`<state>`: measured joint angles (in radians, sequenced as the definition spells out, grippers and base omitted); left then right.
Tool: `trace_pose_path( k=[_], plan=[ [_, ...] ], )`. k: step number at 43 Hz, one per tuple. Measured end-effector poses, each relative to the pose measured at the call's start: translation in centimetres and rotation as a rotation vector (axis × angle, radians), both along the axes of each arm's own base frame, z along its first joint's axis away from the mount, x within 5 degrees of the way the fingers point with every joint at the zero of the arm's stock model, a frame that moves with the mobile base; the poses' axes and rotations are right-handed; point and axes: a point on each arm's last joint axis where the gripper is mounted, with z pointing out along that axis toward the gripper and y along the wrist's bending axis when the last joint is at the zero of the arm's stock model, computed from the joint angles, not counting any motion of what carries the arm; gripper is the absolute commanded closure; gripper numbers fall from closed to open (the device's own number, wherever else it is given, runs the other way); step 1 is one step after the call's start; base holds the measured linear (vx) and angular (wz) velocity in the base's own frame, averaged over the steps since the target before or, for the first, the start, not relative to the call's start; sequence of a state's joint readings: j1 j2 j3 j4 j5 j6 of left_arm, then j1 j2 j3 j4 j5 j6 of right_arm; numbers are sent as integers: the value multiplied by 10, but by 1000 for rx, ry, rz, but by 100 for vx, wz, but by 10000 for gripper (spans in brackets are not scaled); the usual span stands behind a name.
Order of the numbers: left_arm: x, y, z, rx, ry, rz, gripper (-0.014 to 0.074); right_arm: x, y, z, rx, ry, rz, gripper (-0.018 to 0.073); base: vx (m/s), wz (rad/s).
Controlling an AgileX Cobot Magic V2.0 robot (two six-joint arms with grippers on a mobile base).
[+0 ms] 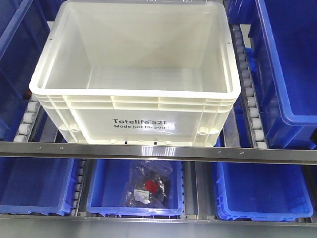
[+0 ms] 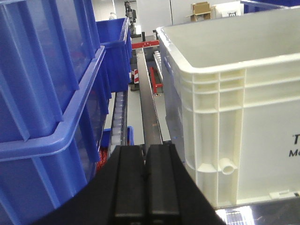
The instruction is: Place moving items into box and shelve
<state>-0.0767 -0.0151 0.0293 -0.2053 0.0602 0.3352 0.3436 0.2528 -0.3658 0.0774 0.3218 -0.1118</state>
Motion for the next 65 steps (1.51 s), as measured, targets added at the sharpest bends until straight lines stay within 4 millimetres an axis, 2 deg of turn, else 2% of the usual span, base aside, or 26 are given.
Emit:
trace_pose_path(
  k=[6,51,53,54,65],
  plan=[
    [0,1,1,-48,-5,10,604,0,0,0,0,0,0,567,0,0],
    [0,1,1,-52,-3,10,604,1,0,-2,-12,2,-2,567,0,0],
    [0,1,1,-52,-3,10,604,1,0,-6,-16,11,-2,567,0,0],
    [0,1,0,-52,0,10,604,4,0,-50,-11,68,-12,567,0,0],
    [0,1,0,-52,1,10,604,-6,-4,-96,38,24,-20,567,0,0]
  ],
)
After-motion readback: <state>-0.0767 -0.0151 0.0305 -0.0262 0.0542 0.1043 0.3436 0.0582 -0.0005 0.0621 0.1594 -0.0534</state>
